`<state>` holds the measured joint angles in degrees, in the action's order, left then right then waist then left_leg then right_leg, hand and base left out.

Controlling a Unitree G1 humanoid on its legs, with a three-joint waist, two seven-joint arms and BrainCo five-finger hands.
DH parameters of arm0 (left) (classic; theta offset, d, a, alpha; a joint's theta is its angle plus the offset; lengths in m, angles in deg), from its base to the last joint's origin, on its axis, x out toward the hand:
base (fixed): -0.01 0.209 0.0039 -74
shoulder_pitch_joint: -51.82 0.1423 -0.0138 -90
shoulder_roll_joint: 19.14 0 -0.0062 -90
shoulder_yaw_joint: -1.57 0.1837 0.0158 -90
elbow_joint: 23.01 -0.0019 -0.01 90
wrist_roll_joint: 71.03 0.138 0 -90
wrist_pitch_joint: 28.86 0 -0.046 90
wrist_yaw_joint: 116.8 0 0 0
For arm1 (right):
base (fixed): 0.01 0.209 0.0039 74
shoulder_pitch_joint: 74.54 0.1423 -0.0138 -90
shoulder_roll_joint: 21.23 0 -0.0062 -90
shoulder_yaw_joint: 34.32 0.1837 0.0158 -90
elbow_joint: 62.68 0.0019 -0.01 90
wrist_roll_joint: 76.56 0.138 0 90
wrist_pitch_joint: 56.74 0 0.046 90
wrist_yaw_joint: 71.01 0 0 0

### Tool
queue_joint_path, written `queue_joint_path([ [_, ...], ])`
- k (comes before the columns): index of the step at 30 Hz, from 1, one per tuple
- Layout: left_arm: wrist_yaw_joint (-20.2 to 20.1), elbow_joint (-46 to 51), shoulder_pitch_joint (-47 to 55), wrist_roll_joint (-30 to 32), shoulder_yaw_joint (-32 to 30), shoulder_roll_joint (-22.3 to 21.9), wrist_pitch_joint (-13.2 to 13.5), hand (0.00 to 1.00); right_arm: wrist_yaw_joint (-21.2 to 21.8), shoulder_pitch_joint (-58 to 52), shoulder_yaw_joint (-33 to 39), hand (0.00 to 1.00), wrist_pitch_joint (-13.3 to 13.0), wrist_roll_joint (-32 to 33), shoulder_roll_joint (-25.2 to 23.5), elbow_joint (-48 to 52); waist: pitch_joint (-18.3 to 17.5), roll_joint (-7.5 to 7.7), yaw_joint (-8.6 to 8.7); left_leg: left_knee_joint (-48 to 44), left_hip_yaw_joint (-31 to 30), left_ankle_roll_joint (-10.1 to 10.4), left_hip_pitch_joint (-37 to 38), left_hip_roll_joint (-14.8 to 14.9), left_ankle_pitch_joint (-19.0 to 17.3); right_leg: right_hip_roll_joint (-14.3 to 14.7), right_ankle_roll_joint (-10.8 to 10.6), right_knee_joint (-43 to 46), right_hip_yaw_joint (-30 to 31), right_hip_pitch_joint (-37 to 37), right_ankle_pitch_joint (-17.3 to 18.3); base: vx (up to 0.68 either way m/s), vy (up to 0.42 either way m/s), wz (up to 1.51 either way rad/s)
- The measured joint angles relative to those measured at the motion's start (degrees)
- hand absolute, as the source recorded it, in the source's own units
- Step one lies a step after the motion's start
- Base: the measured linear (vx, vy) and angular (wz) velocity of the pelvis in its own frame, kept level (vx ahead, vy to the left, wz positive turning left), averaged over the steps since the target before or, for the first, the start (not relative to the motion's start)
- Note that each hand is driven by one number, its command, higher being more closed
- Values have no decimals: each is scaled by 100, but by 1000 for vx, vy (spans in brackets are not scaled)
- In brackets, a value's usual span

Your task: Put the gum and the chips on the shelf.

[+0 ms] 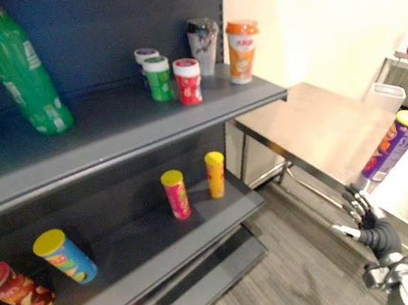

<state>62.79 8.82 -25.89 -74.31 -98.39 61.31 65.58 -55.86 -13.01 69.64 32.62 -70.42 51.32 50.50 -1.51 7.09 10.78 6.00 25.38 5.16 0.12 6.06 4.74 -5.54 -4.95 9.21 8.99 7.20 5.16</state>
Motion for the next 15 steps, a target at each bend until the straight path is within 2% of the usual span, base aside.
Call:
queue_joint_path([
  [2, 7, -8, -41, 1, 89, 17, -1, 0, -102, -42, 59, 0, -38, -177, -33, 12, 56, 26, 0, -37, 131, -19, 8, -29, -11, -5, 6, 38, 133, 85, -4, 5, 21, -32],
  [4, 4, -90, -167, 3, 113, 55, -5, 0, -216, -103, 183, 0, -69, -181, -182, 103, 174, 114, 31, -287, 340, -185, -33, -42, -82, -38, -1, 103, 301, 163, 0, 6, 30, -40],
  [5, 5, -77, -263, -2, 93, 98, -3, 0, -255, -104, 186, 0, -81, -181, -294, 185, 347, 148, 45, -983, 429, -284, -237, 92, -395, -49, -1, 134, 384, 159, -1, -14, 17, -60],
  [6, 3, 2, -371, -3, 102, 94, 7, 0, -302, -145, 159, 0, -84, -181, -351, 413, 619, 57, 47, -2094, 613, -323, -590, 497, -966, 52, -4, 208, 480, 201, 1, -66, 24, -111],
  [7, 5, 92, -423, -4, 103, 41, 36, 0, -351, -218, 106, 0, -84, -180, -350, 653, 764, -77, 47, -2870, 877, -273, -775, 903, -1477, 222, -4, 259, 645, 313, 1, -120, 59, -149],
  [9, 7, 120, -429, 4, 152, 5, 34, 0, -424, -355, -8, 0, -87, -179, -342, 944, 919, -271, 30, -3352, 1459, -315, -759, 1340, -1927, 394, 94, 133, 916, 458, -26, -127, 157, -184],
  [10, 9, 116, -469, 4, 245, -28, 39, 0, -477, -422, -107, 0, -97, -178, -330, 1014, 986, -487, 17, -3365, 1830, -338, -665, 1636, -1988, 442, 204, 53, 766, 528, -22, -64, 167, -174],
  [11, 3, 129, -490, 4, 312, -35, 39, 0, -494, -463, -142, 0, -97, -176, -345, 1006, 1041, -544, 10, -3351, 2028, -334, -633, 1779, -1988, 466, 112, 186, 431, 645, -101, -9, 171, -169],
  [12, -7, 138, -563, 20, 379, -56, 39, 0, -504, -574, -165, 0, -98, -173, -379, 1010, 1160, -574, 16, -3297, 2370, -338, -508, 1968, -1971, 319, 127, 578, -358, 755, -95, -2, 165, -135],
  [13, -40, 94, -643, 90, 534, 21, 25, 0, -525, -665, -142, 0, -101, -173, -436, 999, 1217, -531, 70, -3240, 2633, -457, -422, 2000, -1902, -35, 309, 1137, -1011, 756, 22, -3, 144, -117],
  [14, -59, 95, -657, 151, 605, 43, 16, 0, -530, -672, -135, 0, -102, -173, -444, 978, 1229, -510, 93, -3216, 2765, -502, -375, 1998, -1876, -226, 418, 1453, -1260, 727, 93, -19, 88, -98],
  [15, -86, 121, -661, 207, 755, 67, 9, 0, -528, -624, -121, 0, -104, -173, -445, 916, 1238, -505, 146, -3197, 3031, -528, -287, 2004, -1866, -570, 611, 2020, -1686, 655, 216, -27, 42, -99],
])
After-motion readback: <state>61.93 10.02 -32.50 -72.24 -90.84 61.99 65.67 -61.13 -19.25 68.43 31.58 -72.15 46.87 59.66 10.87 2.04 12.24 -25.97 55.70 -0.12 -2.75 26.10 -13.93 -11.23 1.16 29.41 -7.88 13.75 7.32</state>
